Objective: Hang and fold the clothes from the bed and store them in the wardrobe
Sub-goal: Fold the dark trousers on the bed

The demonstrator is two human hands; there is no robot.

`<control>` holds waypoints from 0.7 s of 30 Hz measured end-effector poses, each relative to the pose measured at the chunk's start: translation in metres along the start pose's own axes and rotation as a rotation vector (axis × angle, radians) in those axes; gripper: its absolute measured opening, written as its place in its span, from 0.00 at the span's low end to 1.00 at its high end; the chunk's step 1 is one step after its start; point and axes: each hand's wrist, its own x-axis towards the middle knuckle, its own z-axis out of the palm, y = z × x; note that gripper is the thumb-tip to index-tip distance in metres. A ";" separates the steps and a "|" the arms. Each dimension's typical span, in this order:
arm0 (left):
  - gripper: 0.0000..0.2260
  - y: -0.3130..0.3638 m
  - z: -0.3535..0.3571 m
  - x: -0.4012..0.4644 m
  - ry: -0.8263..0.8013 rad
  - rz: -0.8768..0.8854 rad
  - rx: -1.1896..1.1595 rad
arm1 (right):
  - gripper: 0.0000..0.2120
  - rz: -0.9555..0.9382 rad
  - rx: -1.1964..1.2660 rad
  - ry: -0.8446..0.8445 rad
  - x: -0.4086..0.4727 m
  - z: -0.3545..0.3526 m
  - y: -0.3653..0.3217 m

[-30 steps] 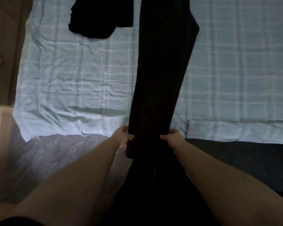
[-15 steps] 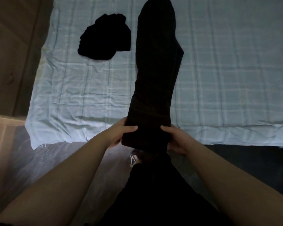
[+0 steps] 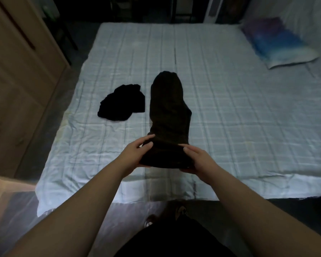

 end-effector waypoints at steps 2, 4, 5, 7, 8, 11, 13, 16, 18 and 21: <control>0.12 0.014 -0.005 0.001 -0.060 -0.007 -0.069 | 0.15 -0.002 0.123 -0.004 -0.003 -0.007 -0.011; 0.14 0.026 -0.011 0.006 -0.119 -0.017 -0.160 | 0.20 -0.048 0.197 -0.023 -0.002 -0.014 -0.019; 0.15 0.031 -0.013 0.011 -0.146 -0.015 -0.189 | 0.26 -0.081 0.188 -0.034 0.000 -0.017 -0.023; 0.20 0.040 -0.015 0.021 -0.170 0.014 -0.150 | 0.33 -0.154 0.106 -0.048 0.005 -0.020 -0.029; 0.25 0.045 -0.013 0.025 -0.165 0.033 -0.096 | 0.34 -0.197 0.059 -0.058 0.008 -0.021 -0.033; 0.27 0.063 -0.005 0.038 -0.094 0.139 0.090 | 0.29 -0.327 -0.095 -0.037 0.021 -0.023 -0.052; 0.24 0.077 0.001 0.050 -0.048 0.216 0.163 | 0.23 -0.374 -0.122 0.009 0.034 -0.022 -0.070; 0.22 0.103 0.008 0.077 0.074 0.257 0.156 | 0.13 -0.393 -0.101 0.069 0.056 -0.022 -0.103; 0.21 0.120 0.009 0.099 0.107 0.246 0.138 | 0.10 -0.399 -0.137 0.109 0.073 -0.026 -0.125; 0.15 0.145 0.009 0.136 0.160 0.244 0.220 | 0.12 -0.391 -0.213 0.121 0.109 -0.037 -0.156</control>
